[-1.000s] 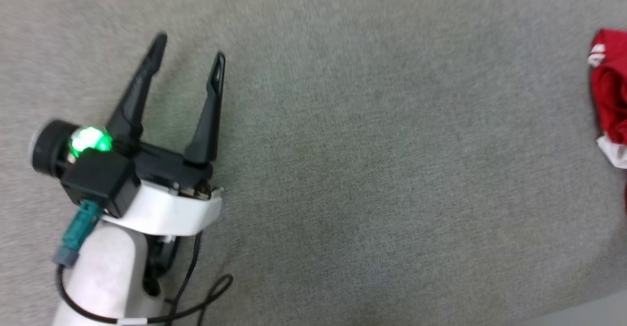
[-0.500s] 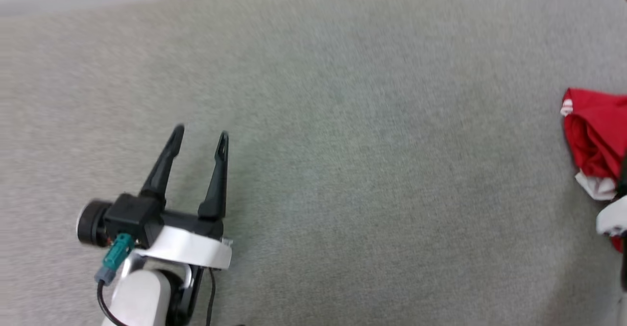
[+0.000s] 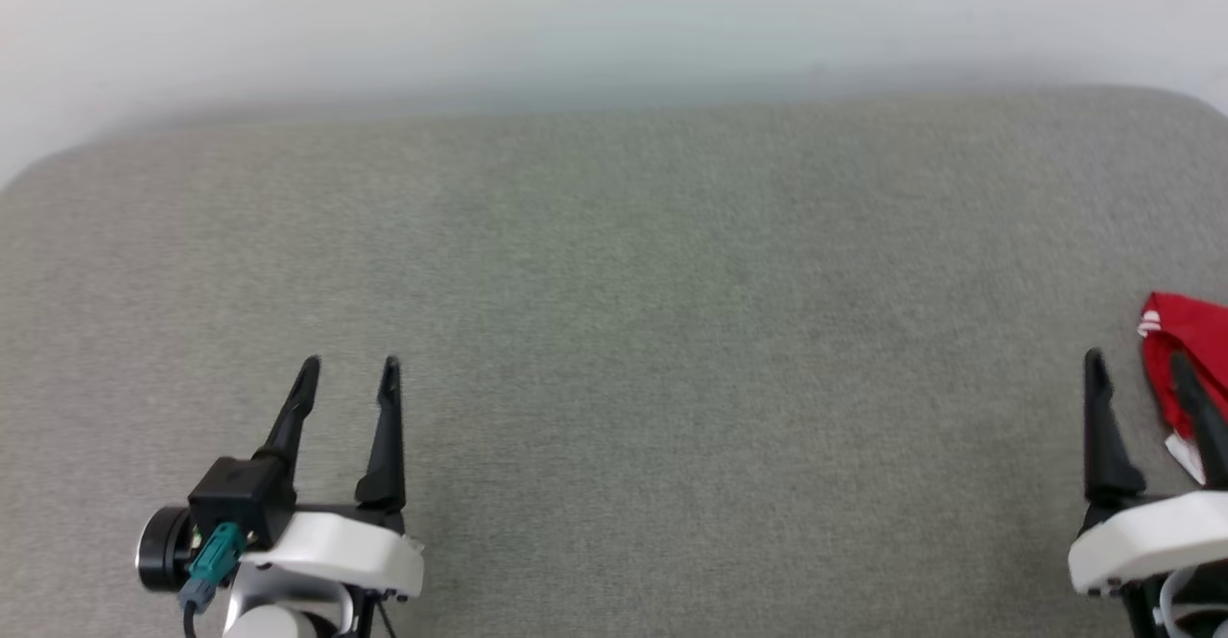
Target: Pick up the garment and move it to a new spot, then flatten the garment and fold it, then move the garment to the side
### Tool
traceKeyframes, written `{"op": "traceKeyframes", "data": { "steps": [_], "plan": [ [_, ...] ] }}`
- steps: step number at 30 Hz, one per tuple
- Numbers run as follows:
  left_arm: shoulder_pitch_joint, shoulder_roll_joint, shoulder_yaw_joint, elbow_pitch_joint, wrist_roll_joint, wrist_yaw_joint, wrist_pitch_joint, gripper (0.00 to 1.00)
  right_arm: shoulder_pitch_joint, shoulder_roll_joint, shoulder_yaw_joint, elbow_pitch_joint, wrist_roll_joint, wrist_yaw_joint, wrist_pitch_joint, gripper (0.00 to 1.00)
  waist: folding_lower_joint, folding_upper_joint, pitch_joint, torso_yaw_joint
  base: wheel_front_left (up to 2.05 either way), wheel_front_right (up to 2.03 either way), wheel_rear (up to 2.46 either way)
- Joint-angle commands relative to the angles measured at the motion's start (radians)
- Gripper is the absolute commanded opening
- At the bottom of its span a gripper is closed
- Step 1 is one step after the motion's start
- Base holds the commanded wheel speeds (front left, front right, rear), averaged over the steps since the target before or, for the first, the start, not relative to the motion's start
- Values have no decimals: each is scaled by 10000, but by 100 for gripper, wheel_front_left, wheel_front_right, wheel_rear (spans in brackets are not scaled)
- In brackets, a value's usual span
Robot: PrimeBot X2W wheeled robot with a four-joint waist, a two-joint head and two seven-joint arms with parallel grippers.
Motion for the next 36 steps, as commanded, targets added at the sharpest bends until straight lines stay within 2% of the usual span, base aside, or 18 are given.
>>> {"op": "traceKeyframes", "data": {
  "steps": [1,8,20,36],
  "plan": [
    [207,-14,117,113,61,-27,-41,100,380,15,142,-234,205,-12,67,100,3,0,-479,399,0,0,0],
    [859,-18,557,304,213,-69,-34,100,1490,14,703,-1131,608,-12,242,100,3,0,-1185,701,0,0,0],
    [1771,-201,686,392,569,-299,-35,100,2552,16,1318,-1919,493,-11,402,100,3,0,-1743,582,0,0,0],
    [1755,-409,796,569,815,-411,-36,100,2509,16,1544,-2010,189,-11,396,100,3,0,-1825,508,0,0,0]
  ]
}}
